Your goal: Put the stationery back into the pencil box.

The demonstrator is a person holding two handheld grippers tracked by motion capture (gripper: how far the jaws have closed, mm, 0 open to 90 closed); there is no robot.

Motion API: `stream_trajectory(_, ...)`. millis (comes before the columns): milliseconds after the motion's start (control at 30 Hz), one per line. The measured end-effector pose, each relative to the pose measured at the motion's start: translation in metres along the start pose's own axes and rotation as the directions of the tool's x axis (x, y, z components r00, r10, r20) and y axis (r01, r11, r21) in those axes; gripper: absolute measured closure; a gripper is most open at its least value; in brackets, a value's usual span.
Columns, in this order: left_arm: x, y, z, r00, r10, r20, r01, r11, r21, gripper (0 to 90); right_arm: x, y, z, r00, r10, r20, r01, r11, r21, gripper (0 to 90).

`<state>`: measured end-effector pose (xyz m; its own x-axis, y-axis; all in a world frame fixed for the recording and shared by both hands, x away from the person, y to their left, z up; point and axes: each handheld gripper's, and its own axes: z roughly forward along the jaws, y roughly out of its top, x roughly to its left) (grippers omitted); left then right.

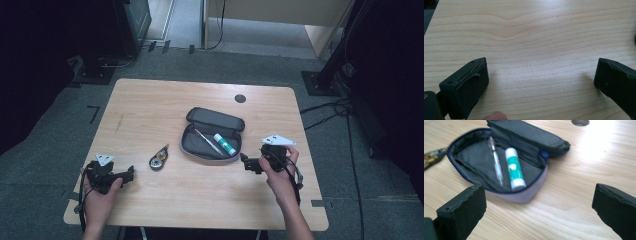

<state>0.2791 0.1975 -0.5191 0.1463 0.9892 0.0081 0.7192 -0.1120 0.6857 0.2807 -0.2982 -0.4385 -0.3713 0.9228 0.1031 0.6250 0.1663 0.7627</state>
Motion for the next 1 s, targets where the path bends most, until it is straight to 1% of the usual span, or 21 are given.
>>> stream_trajectory(67, 0.000, 0.000, 0.000, 1.0000, 0.004, 0.001, -0.004, 1.0000, 0.001, 0.0, -0.004, -0.006, -0.004, 1.0000, -0.003, 0.009, 0.003, 1.000, -0.001, 0.0)
stream_trajectory(100, 0.000, -0.001, -0.001, 1.0000, 0.005, 0.002, -0.005, 1.0000, 0.000, 0.0, -0.006, -0.009, -0.006, 0.9999, 0.005, 0.016, -0.005, 1.000, -0.006, 0.0)
stream_trajectory(200, -0.001, -0.002, -0.001, 1.0000, 0.003, 0.002, -0.003, 1.0000, -0.001, 0.0, -0.012, -0.017, -0.012, 0.9995, 0.025, 0.017, -0.024, 1.000, -0.015, 0.0)
stream_trajectory(333, -0.001, -0.002, -0.002, 1.0000, 0.002, 0.003, -0.002, 1.0000, -0.001, 0.0, -0.022, -0.031, -0.016, 0.9987, 0.036, 0.037, -0.035, 0.999, -0.021, 0.0)
stream_trajectory(400, -0.001, -0.002, -0.002, 1.0000, -0.003, -0.002, 0.003, 1.0000, -0.001, 0.0, -0.028, -0.038, -0.018, 0.9975, 0.051, 0.049, -0.050, 0.998, -0.028, 0.0)
stream_trajectory(467, -0.002, -0.002, -0.001, 0.9998, -0.012, -0.014, 0.012, 0.9999, 0.000, 0.0, -0.033, -0.046, -0.019, 0.9951, 0.073, 0.066, -0.072, 0.997, -0.028, 0.0)
stream_trajectory(533, -0.002, -0.002, -0.002, 0.9997, -0.019, -0.018, 0.019, 0.9998, 0.000, 0.0, -0.038, -0.055, -0.021, 0.9934, 0.081, 0.081, -0.080, 0.996, -0.026, 0.0)
stream_trajectory(567, -0.002, -0.002, -0.002, 0.9997, -0.019, -0.018, 0.019, 0.9998, 0.001, 0.0, -0.040, -0.060, -0.021, 0.9918, 0.078, 0.102, -0.076, 0.997, -0.023, 0.0)
stream_trajectory(600, -0.001, -0.002, -0.003, 0.9997, -0.018, -0.015, 0.018, 0.9998, 0.009, 0.0, -0.042, -0.065, -0.021, 0.9896, 0.087, 0.115, -0.085, 0.996, -0.017, 0.0)
stream_trajectory(633, 0.001, -0.002, -0.004, 0.9995, -0.026, -0.016, 0.026, 0.9996, 0.009, 0.0, -0.045, -0.069, -0.022, 0.9883, 0.097, 0.118, -0.096, 0.995, -0.012, 0.0)
stream_trajectory(667, 0.002, -0.003, -0.005, 0.9994, -0.033, -0.014, 0.033, 0.9994, 0.010, 0.0, -0.048, -0.073, -0.022, 0.9877, 0.106, 0.115, -0.106, 0.994, -0.003, 0.0)
stream_trajectory(733, 0.005, -0.003, -0.006, 0.9988, -0.048, 0.001, 0.048, 0.9988, 0.009, 0.0, -0.053, -0.079, -0.025, 0.9854, 0.114, 0.126, -0.115, 0.993, 0.003, 0.0)
stream_trajectory(800, 0.007, -0.003, -0.006, 0.9987, -0.051, 0.010, 0.051, 0.9987, 0.004, 0.0, -0.056, -0.084, -0.028, 0.9841, 0.119, 0.132, -0.121, 0.993, 0.005, 0.0)
stream_trajectory(900, 0.006, -0.002, -0.007, 0.9991, -0.036, 0.022, 0.036, 0.9993, -0.004, 0.0, -0.061, -0.091, -0.030, 0.9829, 0.116, 0.143, -0.119, 0.993, 0.009, 0.0)
stream_trajectory(1000, 0.002, 0.000, -0.010, 0.9992, -0.021, 0.033, 0.022, 0.9996, -0.019, 0.0, -0.065, -0.099, -0.031, 0.9808, 0.116, 0.156, -0.120, 0.993, 0.013, 0.0)
